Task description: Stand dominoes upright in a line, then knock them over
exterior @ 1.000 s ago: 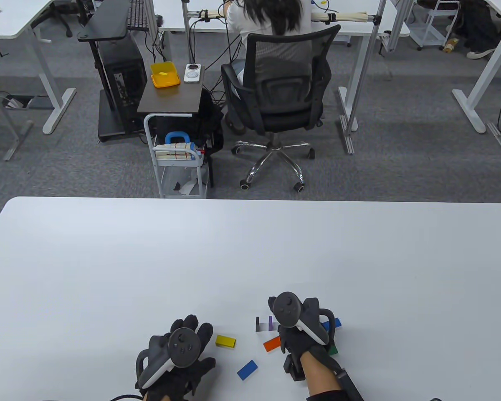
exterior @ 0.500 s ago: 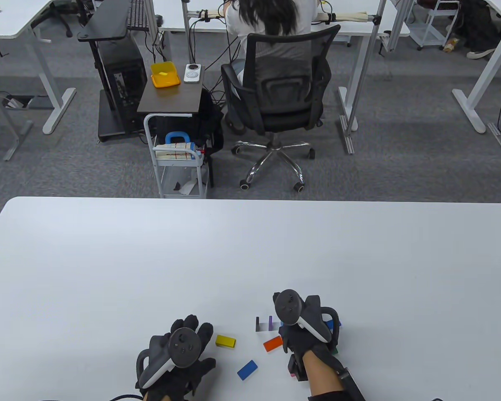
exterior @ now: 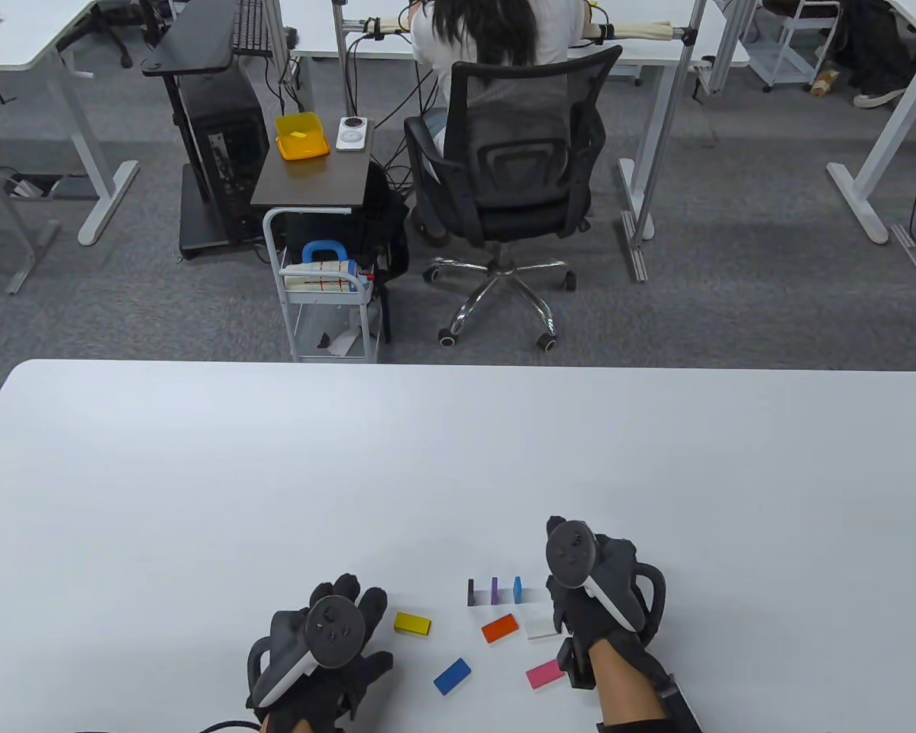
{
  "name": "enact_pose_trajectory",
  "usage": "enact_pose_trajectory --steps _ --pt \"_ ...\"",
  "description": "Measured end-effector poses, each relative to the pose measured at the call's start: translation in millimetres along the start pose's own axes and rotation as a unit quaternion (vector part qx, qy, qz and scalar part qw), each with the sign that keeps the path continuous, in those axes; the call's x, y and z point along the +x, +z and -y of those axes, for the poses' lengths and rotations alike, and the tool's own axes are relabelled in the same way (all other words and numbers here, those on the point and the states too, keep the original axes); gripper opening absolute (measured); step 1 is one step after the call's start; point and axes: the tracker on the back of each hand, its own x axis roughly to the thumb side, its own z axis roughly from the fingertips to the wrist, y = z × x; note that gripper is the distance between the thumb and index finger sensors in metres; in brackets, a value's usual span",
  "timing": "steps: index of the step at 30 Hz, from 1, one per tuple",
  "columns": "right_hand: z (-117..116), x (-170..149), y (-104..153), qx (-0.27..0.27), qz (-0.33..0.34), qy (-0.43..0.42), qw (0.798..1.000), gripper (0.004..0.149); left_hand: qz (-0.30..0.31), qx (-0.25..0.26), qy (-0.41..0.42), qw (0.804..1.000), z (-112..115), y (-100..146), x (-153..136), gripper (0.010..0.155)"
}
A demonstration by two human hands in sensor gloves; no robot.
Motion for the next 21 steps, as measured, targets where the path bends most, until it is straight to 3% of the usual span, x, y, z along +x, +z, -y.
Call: enact_pose_trajectory --steps 4,8,16,21 --pt "-4 -19 -1 -0.006 -0.015 0.024 1.0 0.068 -0.004 -0.001 0.002 1.0 0 -1 -2 0.076" --pt "-16 -34 -6 0.024 -0.019 0.024 0.999 0.067 -0.011 -0.006 0.0 1.0 1 -3 -4 0.076" --pt "-41 -39 -13 0.083 -0.018 0.073 0.994 0.066 -0.012 -0.01 -0.002 1.0 3 -4 -4 0.078" --pt "-41 -40 -13 0.07 -0.028 0.077 0.994 0.062 -0.011 -0.009 -0.001 1.0 3 -3 -3 0.079"
